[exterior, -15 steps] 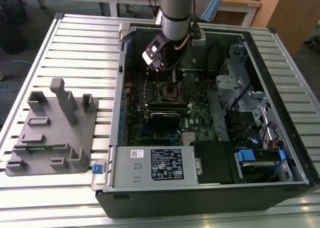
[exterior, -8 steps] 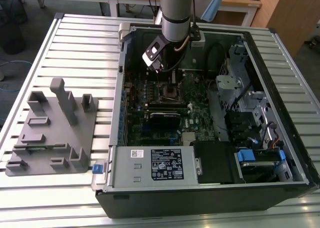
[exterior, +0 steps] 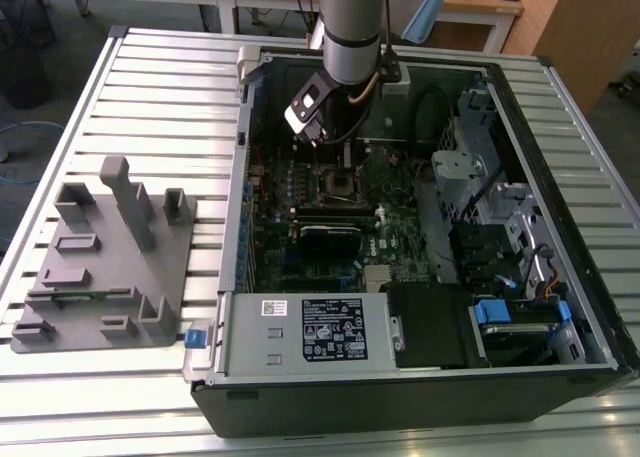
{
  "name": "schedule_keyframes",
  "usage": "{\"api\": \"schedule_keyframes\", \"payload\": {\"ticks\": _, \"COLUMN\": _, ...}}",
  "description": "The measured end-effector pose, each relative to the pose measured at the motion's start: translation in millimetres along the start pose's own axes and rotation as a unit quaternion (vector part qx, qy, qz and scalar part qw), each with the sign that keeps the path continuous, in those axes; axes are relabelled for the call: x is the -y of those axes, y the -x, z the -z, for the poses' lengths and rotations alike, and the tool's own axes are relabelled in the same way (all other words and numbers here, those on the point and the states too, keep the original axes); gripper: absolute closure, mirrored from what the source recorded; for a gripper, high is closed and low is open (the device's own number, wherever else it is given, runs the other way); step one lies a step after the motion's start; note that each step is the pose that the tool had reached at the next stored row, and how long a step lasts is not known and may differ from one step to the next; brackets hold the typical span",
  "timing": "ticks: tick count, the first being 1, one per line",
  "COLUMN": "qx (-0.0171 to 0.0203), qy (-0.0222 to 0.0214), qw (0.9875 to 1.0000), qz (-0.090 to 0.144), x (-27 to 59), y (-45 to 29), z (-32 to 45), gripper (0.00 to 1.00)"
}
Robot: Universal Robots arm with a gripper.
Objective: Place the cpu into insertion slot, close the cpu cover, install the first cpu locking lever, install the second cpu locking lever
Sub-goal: 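Place the cpu into insertion slot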
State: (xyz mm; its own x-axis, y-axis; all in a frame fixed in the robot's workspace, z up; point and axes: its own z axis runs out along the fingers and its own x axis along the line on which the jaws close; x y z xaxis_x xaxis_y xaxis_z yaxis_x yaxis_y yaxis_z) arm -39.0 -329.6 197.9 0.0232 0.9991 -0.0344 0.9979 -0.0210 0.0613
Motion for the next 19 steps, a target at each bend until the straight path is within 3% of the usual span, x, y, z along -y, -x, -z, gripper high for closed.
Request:
{"api": "schedule_keyframes", "payload": {"ticks": 10, "qx": -0.0012, "qy": 0.0008, "qw": 1.0000, "qz": 0.000, "x": -0.3, "y": -0.3, "z": 1.0, "gripper": 0.89}}
{"api": "schedule_keyframes", "payload": {"ticks": 19, "qx": -0.0007, "qy": 0.0004, "qw": 1.0000, "qz": 0.000, "x": -1.4, "y": 0.4, "z": 20.1, "gripper": 0.89}}
